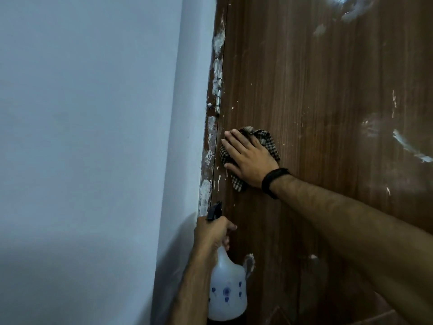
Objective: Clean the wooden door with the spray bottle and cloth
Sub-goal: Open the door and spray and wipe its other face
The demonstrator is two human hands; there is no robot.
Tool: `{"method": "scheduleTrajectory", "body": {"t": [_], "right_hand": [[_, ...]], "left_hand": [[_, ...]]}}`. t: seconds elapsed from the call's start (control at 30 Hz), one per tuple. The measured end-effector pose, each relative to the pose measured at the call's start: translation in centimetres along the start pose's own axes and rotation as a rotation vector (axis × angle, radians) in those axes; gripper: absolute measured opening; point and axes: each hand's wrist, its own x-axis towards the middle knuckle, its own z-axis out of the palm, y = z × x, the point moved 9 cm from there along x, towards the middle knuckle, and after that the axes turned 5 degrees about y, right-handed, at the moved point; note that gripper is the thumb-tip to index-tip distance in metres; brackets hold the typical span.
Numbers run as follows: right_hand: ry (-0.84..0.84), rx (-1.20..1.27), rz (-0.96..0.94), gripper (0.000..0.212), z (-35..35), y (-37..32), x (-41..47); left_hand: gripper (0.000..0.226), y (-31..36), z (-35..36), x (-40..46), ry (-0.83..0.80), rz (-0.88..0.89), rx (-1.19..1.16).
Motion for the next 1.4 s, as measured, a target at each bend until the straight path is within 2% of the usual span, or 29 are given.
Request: {"method": "scheduleTrajectory", "body": {"t": [0.1,0.27,0.37,0.6,0.7,0.8,0.93,1.07,1.13,1.3,1.4], "right_hand": [[0.009,-0.001,-0.010,0.068,0.8,-0.8,-1.2],[-0.024,-0.014,-0.205,0.069,3.9,-5.0,-6.0],[-0.044,-0.015,-0.255,0.068,4.9,-5.9,-7.3],[-0.006,0.025,-0.048,0.068,1.1,-2.4,1.5],[0.003,0.027,-0.038,0.068,1.5,-3.0,2.2],[-0.015,0.002,-0.155,0.070,3.0,-5.7,0.0],[-0.146,0.008,-0.328,0.070,5.4,-10.5,-4.4],[-0.215,-0.027,-0.394,0.074,6.2,-11.9,-6.4],[-0.198,0.008,-0.351,0.071,5.3,-10.8,-4.7],[-0.043,0.012,-0.030,0.070,1.7,-3.5,3.1],[-0.019,0.028,0.010,0.069,0.5,-2.3,4.1]], "left_hand": [[0.018,-0.2,-0.4,0.4,0.010,-0.005,-0.016],[0.012,-0.1,-1.2,0.9,0.034,0.000,-0.016],[0.012,0.1,-1.5,0.8,0.033,0.005,-0.025],[0.011,-0.1,-1.9,1.2,0.042,0.001,0.021],[0.011,-0.2,-2.0,1.4,0.046,0.001,0.034],[0.012,-0.1,-2.3,1.5,0.069,0.033,0.027],[0.010,-0.3,-2.3,1.5,0.080,-0.002,0.019],[0.014,-0.2,-2.2,1.0,0.074,-0.014,0.032],[0.015,-0.1,-2.1,1.0,0.064,-0.001,0.030],[0.022,-0.1,-1.7,0.9,0.044,0.022,0.039],[0.023,0.0,-1.7,1.4,0.041,0.029,0.023]]}}
